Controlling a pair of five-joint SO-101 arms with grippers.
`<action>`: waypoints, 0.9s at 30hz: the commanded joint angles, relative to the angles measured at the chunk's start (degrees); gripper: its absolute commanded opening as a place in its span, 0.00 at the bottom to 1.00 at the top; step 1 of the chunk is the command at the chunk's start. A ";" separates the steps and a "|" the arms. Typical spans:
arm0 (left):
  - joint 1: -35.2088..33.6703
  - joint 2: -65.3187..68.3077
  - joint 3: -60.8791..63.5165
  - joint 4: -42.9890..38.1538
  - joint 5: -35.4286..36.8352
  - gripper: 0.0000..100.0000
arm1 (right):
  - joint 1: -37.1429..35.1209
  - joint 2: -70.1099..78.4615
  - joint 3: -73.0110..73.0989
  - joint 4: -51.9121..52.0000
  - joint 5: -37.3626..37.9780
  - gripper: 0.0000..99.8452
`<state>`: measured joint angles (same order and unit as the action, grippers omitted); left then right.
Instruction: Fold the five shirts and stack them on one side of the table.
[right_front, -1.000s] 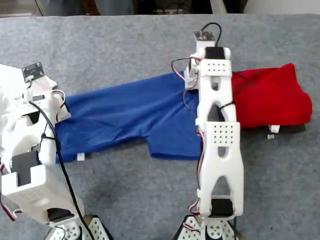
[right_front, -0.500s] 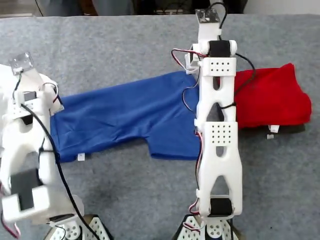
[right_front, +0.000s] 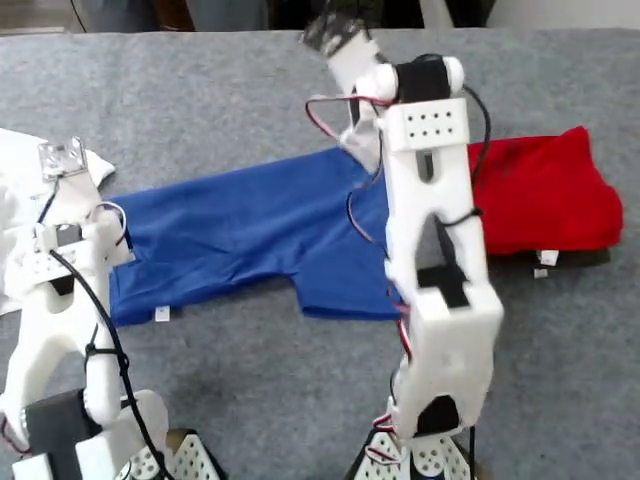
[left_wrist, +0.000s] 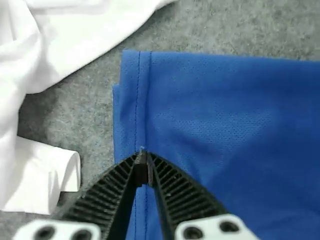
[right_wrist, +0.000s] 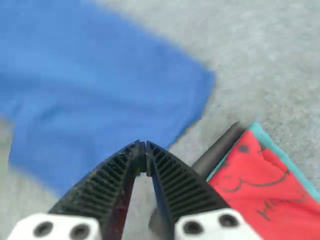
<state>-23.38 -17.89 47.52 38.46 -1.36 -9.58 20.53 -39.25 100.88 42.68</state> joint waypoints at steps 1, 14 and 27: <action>-0.40 1.49 0.13 -1.67 -0.26 0.03 | -1.32 -15.25 18.42 -0.09 4.31 0.02; -1.01 9.93 -1.36 -2.81 4.57 0.03 | -8.79 -48.04 72.22 -16.18 17.41 0.01; -1.01 10.11 -1.36 -2.81 4.57 0.03 | -14.33 -49.71 90.95 -26.02 17.41 0.23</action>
<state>-23.82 -7.52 47.43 36.26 2.77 -22.77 -30.81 51.03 77.76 59.65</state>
